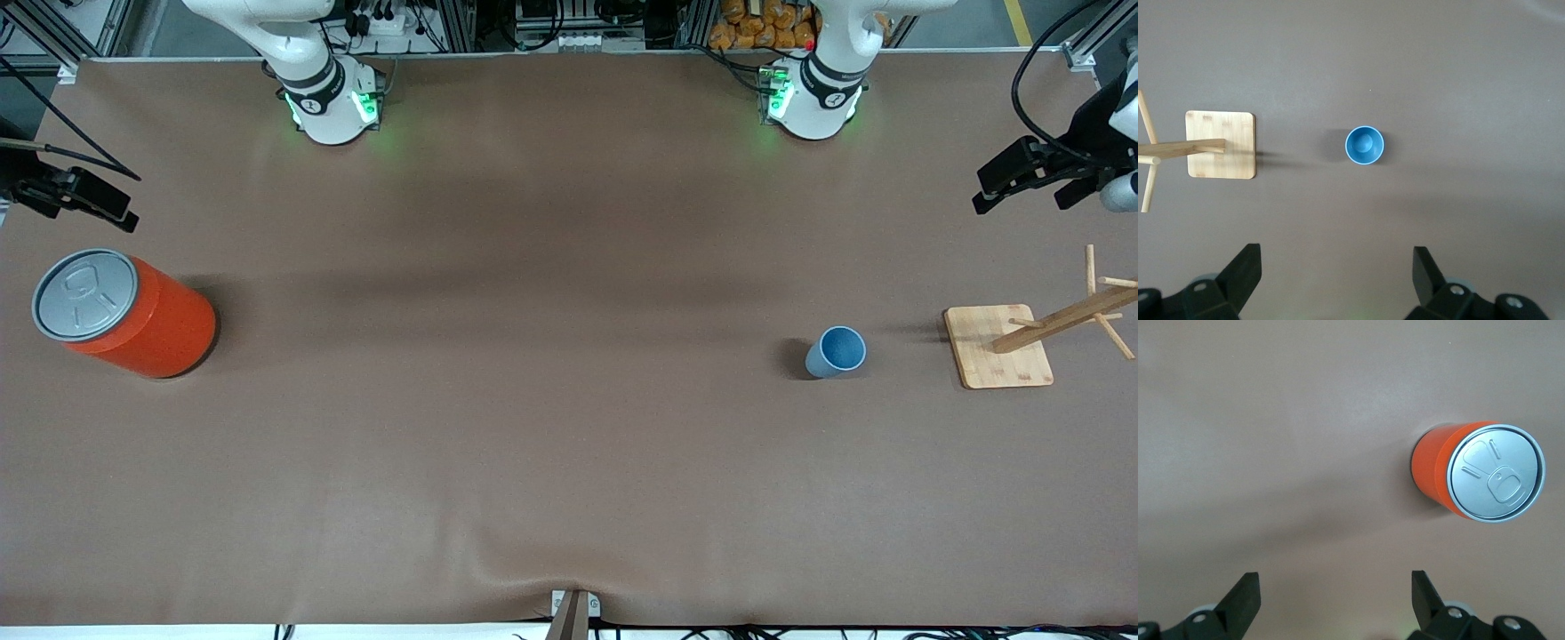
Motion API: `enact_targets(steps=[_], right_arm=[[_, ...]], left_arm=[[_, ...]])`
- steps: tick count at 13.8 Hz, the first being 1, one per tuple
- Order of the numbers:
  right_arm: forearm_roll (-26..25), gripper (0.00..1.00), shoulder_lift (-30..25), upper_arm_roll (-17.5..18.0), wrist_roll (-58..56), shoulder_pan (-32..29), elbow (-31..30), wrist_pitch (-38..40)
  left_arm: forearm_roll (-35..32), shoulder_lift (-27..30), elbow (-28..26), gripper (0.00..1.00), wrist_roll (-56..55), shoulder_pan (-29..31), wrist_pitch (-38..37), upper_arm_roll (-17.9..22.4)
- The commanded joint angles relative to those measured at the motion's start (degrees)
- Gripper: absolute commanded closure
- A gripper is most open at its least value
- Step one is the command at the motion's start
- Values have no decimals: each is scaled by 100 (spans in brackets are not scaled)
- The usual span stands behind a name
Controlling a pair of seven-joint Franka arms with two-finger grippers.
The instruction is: Flip cup
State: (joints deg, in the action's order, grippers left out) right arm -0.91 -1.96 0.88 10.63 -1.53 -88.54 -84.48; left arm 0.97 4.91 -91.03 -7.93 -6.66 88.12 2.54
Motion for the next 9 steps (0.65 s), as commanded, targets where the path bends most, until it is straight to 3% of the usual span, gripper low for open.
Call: enact_targets(steps=[1,9], right_arm=[[91,0,-77,61,-87,-128,-14,46],[91,0,-77,61,-78,-128,-14,46]], left_arm=[[0,133,-99,0,-15,-116,-58,63],[-220,142,-91,0,213,-116,-190,54]])
